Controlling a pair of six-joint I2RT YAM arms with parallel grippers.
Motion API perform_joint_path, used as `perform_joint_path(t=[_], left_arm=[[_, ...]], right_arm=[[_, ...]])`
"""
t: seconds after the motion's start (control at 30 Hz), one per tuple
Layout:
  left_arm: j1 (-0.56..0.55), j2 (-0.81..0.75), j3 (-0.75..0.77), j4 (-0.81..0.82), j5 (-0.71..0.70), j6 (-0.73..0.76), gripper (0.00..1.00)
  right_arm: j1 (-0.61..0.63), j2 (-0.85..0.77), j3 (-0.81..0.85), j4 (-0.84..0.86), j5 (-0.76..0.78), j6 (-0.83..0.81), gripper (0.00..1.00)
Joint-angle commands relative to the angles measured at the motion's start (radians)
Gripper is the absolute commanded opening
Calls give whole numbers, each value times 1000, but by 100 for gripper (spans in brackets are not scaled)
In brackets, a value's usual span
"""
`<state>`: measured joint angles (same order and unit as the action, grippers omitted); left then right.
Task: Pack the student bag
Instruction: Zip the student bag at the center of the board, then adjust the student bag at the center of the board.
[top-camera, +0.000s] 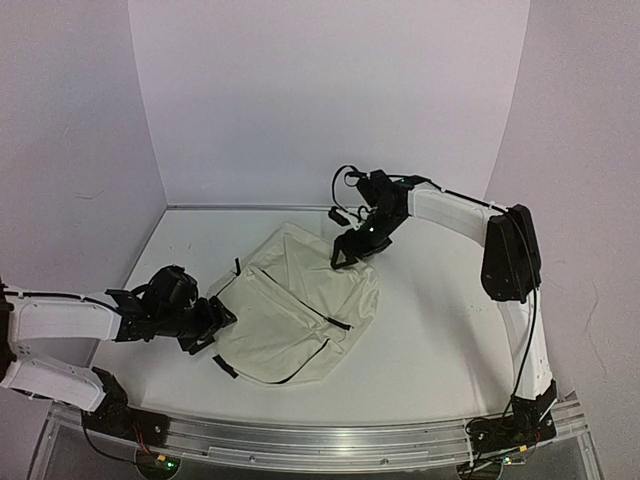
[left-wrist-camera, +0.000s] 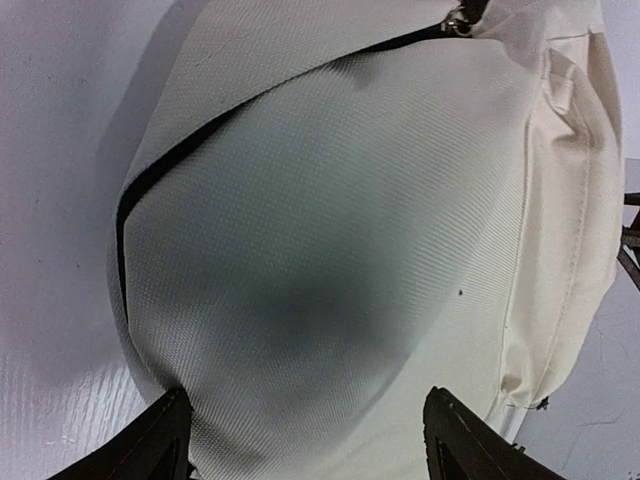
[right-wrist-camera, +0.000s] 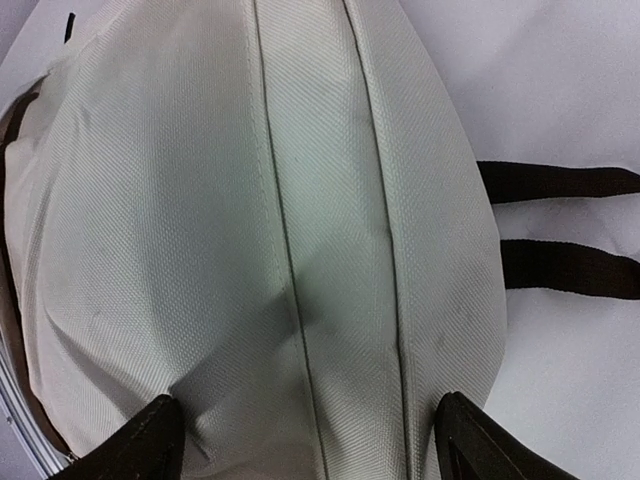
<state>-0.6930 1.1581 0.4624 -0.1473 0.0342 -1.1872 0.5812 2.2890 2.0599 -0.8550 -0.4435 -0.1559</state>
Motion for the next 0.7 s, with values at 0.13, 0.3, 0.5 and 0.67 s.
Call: perform_joint_path(t=[0.13,0.3,0.5,0.67], left_arm=[[-62,116,15,120,-54,-146,80],[-136,-12,24,-94,-206,-228,84],[-151,-125,-106,-77,-199,-346,85],[-151,-23,-89,56,-183,-268,84]], right_arm=[[-3,-14,-167,4,-7,-33,76],[-2,-27,-236,18,-31,-40,71],[-3,-29,-252,26,-31,-46,70],[-3,-35,-279,27,-58,-41,69]])
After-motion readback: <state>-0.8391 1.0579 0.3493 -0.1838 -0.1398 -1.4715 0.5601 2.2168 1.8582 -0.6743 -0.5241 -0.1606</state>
